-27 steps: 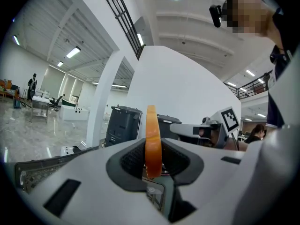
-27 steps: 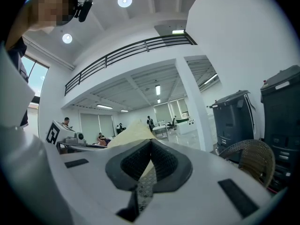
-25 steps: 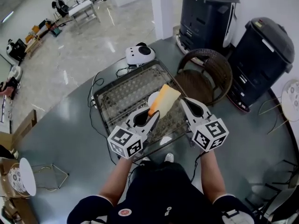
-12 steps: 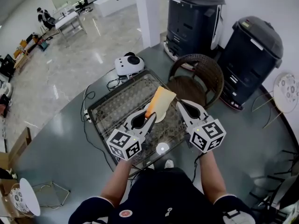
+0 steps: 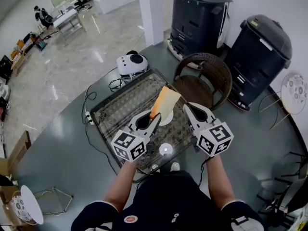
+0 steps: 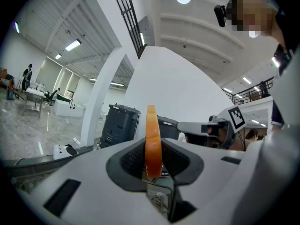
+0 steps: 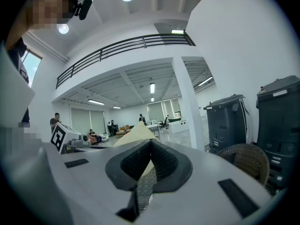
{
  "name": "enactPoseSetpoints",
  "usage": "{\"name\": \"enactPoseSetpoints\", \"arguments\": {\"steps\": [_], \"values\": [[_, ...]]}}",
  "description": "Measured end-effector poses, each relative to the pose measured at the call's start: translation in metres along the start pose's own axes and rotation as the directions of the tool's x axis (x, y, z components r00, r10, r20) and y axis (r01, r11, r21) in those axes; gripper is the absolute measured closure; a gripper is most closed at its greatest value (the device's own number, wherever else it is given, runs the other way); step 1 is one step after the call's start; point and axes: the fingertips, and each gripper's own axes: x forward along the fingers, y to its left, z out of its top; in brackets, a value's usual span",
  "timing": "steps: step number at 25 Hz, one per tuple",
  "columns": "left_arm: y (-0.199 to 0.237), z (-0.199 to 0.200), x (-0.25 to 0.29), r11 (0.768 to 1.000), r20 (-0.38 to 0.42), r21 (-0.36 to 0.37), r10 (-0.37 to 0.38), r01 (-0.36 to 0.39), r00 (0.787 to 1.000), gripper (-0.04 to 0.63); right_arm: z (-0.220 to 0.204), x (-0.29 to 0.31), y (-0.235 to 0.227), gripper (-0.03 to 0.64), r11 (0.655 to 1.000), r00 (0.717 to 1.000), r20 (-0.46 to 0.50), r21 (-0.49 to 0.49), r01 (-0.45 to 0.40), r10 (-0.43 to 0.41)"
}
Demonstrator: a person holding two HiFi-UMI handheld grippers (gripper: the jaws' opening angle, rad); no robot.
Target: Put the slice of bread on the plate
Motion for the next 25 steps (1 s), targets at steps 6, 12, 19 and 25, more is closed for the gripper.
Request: {"name": "enactPoseSetpoints", "arguments": {"steps": [6, 12, 19, 25], "values": [[0.029, -0.044, 0.005, 0.999, -0.071, -0.020, 0.038, -0.040, 0.997, 0.503, -0.035, 0.010, -0.009, 0.609, 0.999, 0.996, -0.077, -0.019, 0.046, -0.048], [0.059, -0.110, 0.026, 0.998, -0.180, -0.037, 0.043, -0.050, 0.983, 0.503, -0.097, 0.030, -0.032, 0.609, 0.995, 0.974, -0.203, 0.008, 0.099, -0.096], [0.082, -0.165, 0.055, 0.991, -0.231, -0.130, 0.001, -0.032, 0.973, 0.503, -0.155, 0.043, -0.056, 0.609, 0.986, 0.943, -0.304, 0.048, 0.157, -0.135], [0.101, -0.206, 0.071, 0.982, -0.277, -0.185, -0.015, -0.038, 0.961, 0.503, -0.183, 0.053, -0.071, 0.609, 0.981, 0.923, -0.344, 0.028, 0.193, -0.172]]}}
